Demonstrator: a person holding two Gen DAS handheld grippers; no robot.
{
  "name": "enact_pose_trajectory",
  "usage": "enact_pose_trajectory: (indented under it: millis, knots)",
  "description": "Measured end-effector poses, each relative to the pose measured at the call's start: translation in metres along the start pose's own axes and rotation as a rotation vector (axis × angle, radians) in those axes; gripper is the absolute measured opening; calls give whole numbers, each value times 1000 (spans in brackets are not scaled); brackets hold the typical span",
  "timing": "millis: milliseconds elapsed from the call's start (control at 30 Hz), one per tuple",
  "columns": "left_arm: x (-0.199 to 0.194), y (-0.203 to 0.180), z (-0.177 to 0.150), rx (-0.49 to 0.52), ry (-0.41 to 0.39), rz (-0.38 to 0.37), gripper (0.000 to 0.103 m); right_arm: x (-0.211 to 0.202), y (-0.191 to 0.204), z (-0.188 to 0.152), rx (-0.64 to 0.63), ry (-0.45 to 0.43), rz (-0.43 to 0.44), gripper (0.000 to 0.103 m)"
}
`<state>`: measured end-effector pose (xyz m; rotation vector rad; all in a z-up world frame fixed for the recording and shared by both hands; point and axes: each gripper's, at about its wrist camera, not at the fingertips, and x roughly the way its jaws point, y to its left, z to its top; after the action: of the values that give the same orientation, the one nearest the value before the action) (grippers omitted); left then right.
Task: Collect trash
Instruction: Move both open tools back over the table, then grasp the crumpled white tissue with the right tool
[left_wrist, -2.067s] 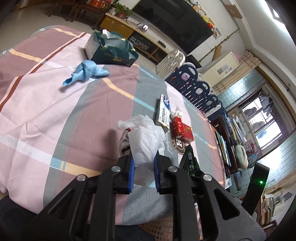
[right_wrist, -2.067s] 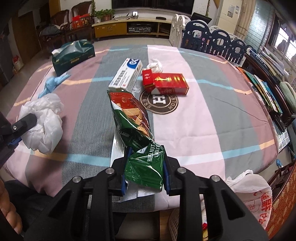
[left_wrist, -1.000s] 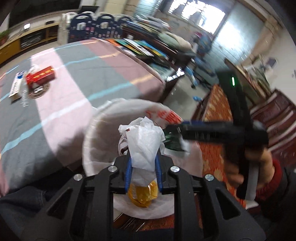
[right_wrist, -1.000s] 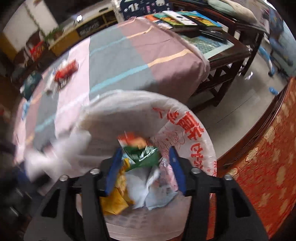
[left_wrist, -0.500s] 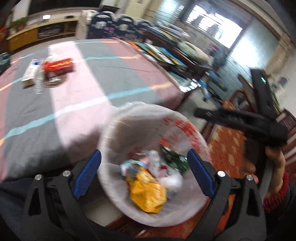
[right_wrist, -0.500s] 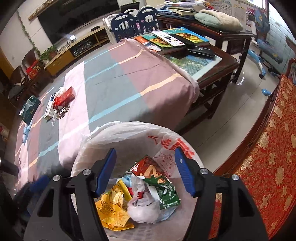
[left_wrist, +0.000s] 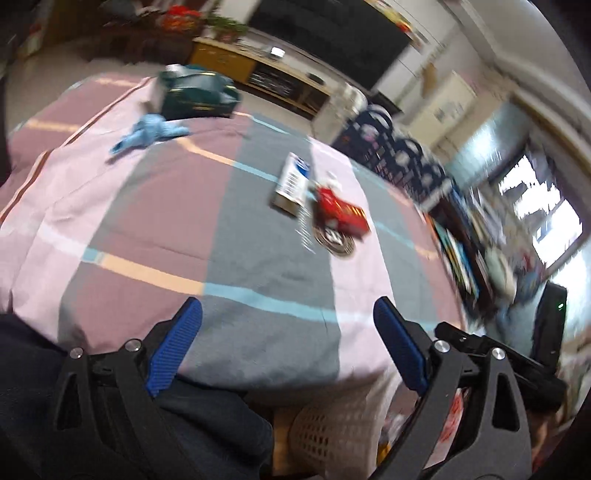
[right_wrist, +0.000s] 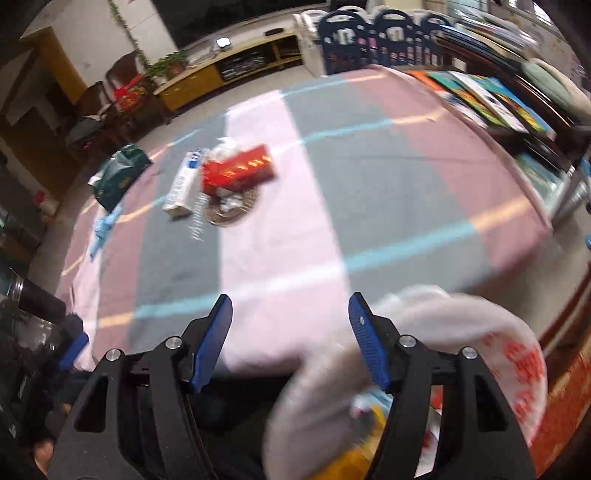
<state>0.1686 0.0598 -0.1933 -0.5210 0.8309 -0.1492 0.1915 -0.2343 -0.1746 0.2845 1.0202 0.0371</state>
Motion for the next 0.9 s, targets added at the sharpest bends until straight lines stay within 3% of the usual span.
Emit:
enact_pose_trajectory:
  millis: [167,333,500,567,633,700,733,900]
  knots:
    - [-8,31,13,-58,-65,86,93,38,53,57,-89,-73,-34,64]
    - [2,44,14,-114,-31,61,93,92,90,122,-170,-84,-100,64]
    - [4,43,12,-109,-10,44,93,169,89,171,-103,29,-137,64]
    - [7,45,12,-117,3,41,93,192,85,179,-70,68,-148,64]
    - [9,47,12,-128,13,36,93,204,87,180,-89,84,-175,55]
    - [12,50,13,-141,24,30,93,210,92,175,-121,106,-152,30]
    - [12,50,12,-146,27,29,93,211,94,172,-129,113,-127,25]
    - [11,48,11,-138,22,29,93,194,97,145,-150,145,-91,22]
